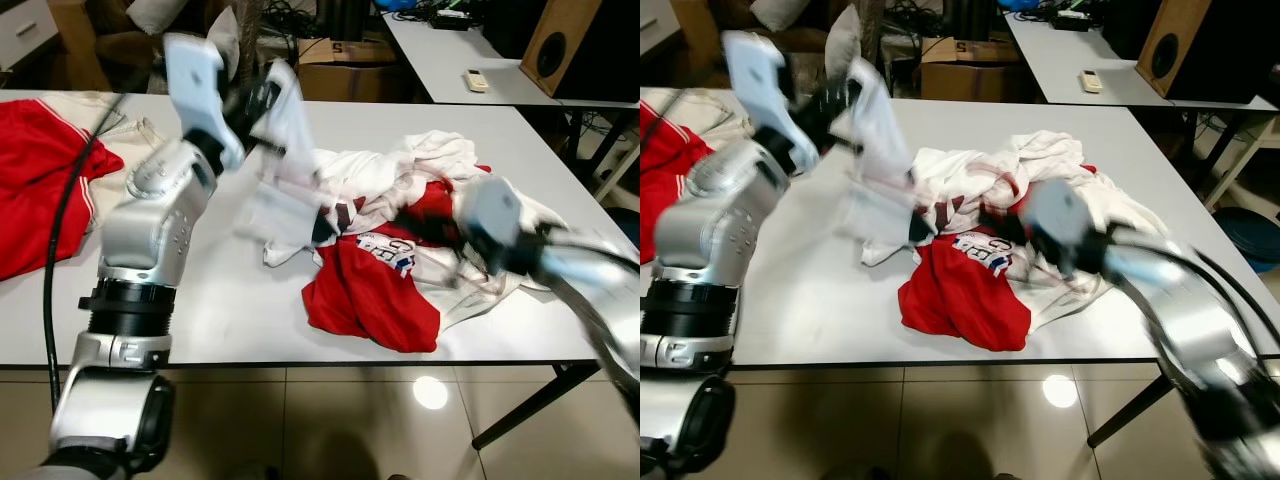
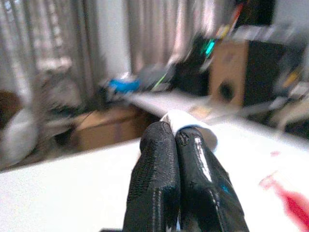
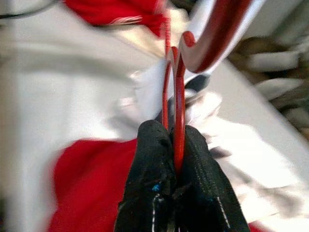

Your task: Hang hanger

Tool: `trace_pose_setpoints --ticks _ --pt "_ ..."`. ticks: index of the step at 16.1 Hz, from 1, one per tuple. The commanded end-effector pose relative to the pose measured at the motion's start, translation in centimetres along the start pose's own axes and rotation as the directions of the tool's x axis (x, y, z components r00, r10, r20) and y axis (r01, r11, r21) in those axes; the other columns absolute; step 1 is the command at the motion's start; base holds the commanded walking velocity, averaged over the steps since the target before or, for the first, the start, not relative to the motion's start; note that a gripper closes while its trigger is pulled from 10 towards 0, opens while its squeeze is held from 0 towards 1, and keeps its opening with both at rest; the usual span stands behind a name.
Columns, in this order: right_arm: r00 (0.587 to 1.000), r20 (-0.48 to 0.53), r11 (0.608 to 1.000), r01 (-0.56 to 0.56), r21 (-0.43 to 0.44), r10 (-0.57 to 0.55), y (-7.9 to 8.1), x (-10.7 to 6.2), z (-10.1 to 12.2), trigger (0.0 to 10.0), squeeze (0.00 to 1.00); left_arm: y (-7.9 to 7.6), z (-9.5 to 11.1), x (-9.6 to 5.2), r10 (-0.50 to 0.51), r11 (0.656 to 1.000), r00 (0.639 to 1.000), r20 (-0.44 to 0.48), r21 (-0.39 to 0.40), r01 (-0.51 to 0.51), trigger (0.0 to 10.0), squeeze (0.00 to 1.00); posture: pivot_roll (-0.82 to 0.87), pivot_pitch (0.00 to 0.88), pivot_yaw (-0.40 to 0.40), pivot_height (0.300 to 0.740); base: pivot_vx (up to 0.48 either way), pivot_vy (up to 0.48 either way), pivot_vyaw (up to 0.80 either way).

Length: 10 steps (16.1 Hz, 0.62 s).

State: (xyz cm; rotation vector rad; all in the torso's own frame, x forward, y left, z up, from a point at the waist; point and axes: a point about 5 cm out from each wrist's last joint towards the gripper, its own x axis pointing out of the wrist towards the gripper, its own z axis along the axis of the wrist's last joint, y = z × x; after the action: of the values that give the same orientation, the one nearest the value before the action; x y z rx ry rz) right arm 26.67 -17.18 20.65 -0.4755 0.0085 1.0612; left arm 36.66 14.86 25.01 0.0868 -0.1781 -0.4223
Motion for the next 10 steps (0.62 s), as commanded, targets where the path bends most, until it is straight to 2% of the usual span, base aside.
trace_pose_setpoints --ticks 1,2,4,6,7,8,9,10 --pt "0.999 0.037 0.999 -0.034 -0.006 0.034 0.2 -1.1 1.6 10.0 0.00 0.3 -1.2 0.2 0.023 0.998 0.999 -0.049 0.055 -0.020 10.0 0.00 -0.12 0.000 0.027 0.740 0.000 0.000 0.00" --pt "0.998 0.032 0.998 -0.061 0.005 0.061 0.6 -1.8 1.8 10.0 0.00 0.7 -2.1 0.2 0.037 0.997 0.996 -0.081 0.066 -0.031 10.0 0.00 -0.12 0.000 0.027 0.740 0.000 0.000 0.00" --pt "0.993 -0.008 0.992 -0.118 0.038 0.119 1.5 -3.9 2.3 10.0 0.00 1.5 -5.2 -0.5 0.036 0.996 0.979 -0.201 0.088 -0.019 10.0 0.00 -0.12 0.000 0.039 0.740 0.000 0.000 0.00" --pt "0.998 -0.017 0.996 -0.061 0.060 0.063 1.0 -5.3 2.6 10.0 0.00 1.4 -6.7 -1.1 -0.010 0.997 0.967 -0.254 0.073 0.029 10.0 0.00 -0.13 0.000 0.050 0.740 0.000 0.000 0.00" --pt "1.000 -0.016 0.998 0.006 0.065 -0.005 0.3 -6.4 3.0 10.0 0.00 0.9 -7.1 -1.5 -0.071 0.997 0.966 -0.250 0.014 0.077 10.0 0.00 -0.13 0.000 0.051 0.740 0.000 0.000 0.00" --pt "0.994 0.000 0.991 0.112 0.068 -0.112 -0.7 -7.5 3.5 10.0 0.00 -0.3 -7.1 -2.2 -0.183 0.983 0.957 -0.225 -0.053 0.175 10.0 0.59 -0.13 0.000 0.051 0.740 0.000 0.000 0.00" --pt "0.982 0.010 0.977 0.184 0.111 -0.186 -1.3 -8.1 3.5 10.0 0.00 -1.6 -6.9 -3.1 -0.312 0.948 0.931 -0.190 -0.122 0.293 10.0 1.00 -0.12 0.000 0.047 0.740 0.000 0.000 0.00" --pt "0.976 0.011 0.968 0.215 0.132 -0.219 -1.5 -8.2 3.4 10.0 0.00 -2.1 -6.9 -3.6 -0.347 0.935 0.921 -0.179 -0.144 0.324 10.0 1.00 -0.12 0.000 0.047 0.740 0.000 0.000 0.00"
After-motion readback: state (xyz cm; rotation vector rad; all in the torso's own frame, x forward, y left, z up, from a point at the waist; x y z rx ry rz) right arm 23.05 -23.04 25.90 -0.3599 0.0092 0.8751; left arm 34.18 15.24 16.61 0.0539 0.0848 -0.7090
